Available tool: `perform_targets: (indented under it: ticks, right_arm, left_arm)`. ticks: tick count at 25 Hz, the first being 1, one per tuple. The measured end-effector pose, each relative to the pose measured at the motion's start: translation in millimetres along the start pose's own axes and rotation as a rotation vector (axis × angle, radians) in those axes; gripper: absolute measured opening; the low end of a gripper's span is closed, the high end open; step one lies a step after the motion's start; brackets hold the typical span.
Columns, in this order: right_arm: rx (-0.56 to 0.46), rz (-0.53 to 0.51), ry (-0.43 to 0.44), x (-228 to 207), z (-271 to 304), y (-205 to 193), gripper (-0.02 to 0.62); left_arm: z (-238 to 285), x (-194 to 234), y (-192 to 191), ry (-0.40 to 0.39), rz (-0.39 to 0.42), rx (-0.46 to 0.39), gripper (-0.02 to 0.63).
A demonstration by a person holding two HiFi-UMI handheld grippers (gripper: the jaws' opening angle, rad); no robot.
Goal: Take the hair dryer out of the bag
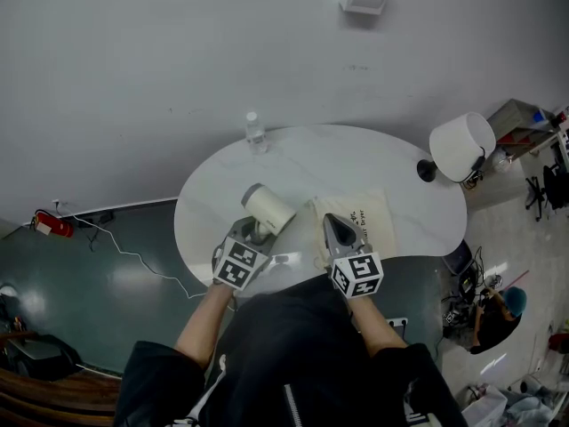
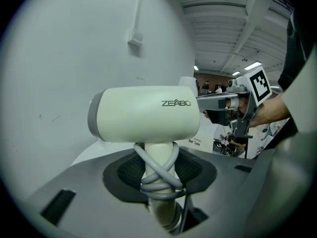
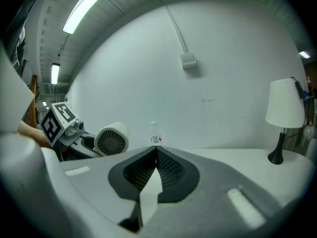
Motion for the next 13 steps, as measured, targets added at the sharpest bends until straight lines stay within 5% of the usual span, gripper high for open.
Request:
perform_targets:
  ticks: [13]
  right_arm:
    - [0.017, 0.009, -0.008, 0.4, -1.6, -6.7, 0.003]
  left_arm:
    - [5.0, -6.5, -10.2, -0.036, 0.004, 0.036, 0.167]
Point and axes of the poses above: the fingertips, and each gripper's own axes: z forward along the fingers, x to its left, y out of its top, the point moved 4 cm from there along -z, backward along the fingers, and after that the axes turned 6 degrees about y, right-handed, at the moved point
